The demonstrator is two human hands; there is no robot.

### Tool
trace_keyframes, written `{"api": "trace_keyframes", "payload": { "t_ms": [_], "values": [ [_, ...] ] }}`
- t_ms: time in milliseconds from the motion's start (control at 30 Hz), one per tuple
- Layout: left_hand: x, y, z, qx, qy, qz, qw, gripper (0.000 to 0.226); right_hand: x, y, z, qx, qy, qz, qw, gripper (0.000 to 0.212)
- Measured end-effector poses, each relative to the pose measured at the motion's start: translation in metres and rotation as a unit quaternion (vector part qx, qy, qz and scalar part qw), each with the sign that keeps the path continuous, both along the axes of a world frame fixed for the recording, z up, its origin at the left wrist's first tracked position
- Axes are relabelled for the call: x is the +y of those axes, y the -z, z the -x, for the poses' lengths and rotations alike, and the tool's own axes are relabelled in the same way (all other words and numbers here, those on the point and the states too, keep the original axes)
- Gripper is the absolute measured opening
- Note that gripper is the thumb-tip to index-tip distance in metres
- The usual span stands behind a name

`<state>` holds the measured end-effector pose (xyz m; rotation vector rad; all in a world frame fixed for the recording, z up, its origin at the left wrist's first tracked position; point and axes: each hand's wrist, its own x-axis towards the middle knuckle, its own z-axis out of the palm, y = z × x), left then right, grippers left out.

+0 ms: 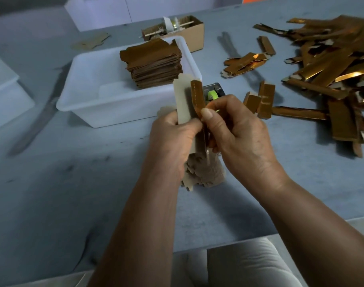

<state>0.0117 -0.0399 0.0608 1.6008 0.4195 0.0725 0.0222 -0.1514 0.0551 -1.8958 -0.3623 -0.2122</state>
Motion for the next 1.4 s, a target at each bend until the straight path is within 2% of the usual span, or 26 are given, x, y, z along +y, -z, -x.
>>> {"api": "trace_keyframes", "payload": {
  "t_ms": [100,233,367,433,567,667,733,800,900,1067,1133,1200,1267,1333,1400],
  "values": [
    [0.005,0.000,0.002,0.012,0.052,0.047,0.997,0.008,-0.001,0.002,0.000,0.009,0.004,-0.027,1.000,0.005],
    [0.013,-0.003,0.002,0.013,0.131,0.119,0.984,0.017,-0.004,0.005,-0.002,0.014,0.026,-0.013,0.999,0.003],
    [0.014,0.004,0.003,-0.003,0.154,-0.011,0.988,0.021,-0.006,0.009,-0.002,0.050,0.028,0.008,0.998,0.005],
    [0.014,0.005,0.004,-0.002,0.141,-0.044,0.989,0.019,-0.007,0.010,-0.001,0.084,0.027,-0.003,0.996,0.009],
    [0.014,0.002,0.009,0.021,0.159,-0.022,0.987,0.019,-0.012,0.007,-0.006,0.188,0.022,-0.098,0.977,0.028],
    [0.011,-0.002,0.012,0.048,0.181,-0.007,0.982,0.040,-0.016,0.003,-0.010,0.311,-0.061,-0.242,0.917,0.026],
    [0.010,-0.006,0.014,0.052,0.165,-0.015,0.985,0.044,-0.017,0.003,-0.011,0.319,-0.068,-0.261,0.909,0.017],
    [0.006,-0.009,0.016,0.050,0.142,-0.043,0.988,0.028,-0.017,0.004,-0.011,0.308,-0.054,-0.256,0.915,0.014],
    [0.003,-0.005,0.019,0.029,0.089,-0.062,0.994,0.014,-0.015,0.005,-0.011,0.309,-0.046,-0.269,0.911,0.016],
    [0.000,0.003,0.020,-0.004,0.031,-0.088,0.996,0.015,-0.013,0.007,-0.010,0.314,-0.033,-0.269,0.910,0.015],
    [-0.003,0.004,0.019,-0.029,0.005,-0.125,0.992,0.020,-0.014,0.007,-0.011,0.318,-0.025,-0.269,0.909,0.017],
    [-0.007,0.007,0.021,-0.066,-0.025,-0.209,0.975,0.024,-0.014,0.007,-0.012,0.318,-0.026,-0.274,0.907,0.015],
    [-0.013,0.008,0.026,-0.132,-0.063,-0.330,0.932,0.021,-0.013,0.007,-0.013,0.317,-0.026,-0.275,0.907,0.011],
    [-0.019,0.010,0.030,-0.190,-0.074,-0.464,0.862,0.018,-0.011,0.007,-0.012,0.320,-0.028,-0.281,0.904,0.009],
    [-0.027,0.014,0.036,-0.196,-0.063,-0.599,0.774,0.023,-0.010,0.006,-0.012,0.329,-0.033,-0.288,0.899,0.010]
  ]
}}
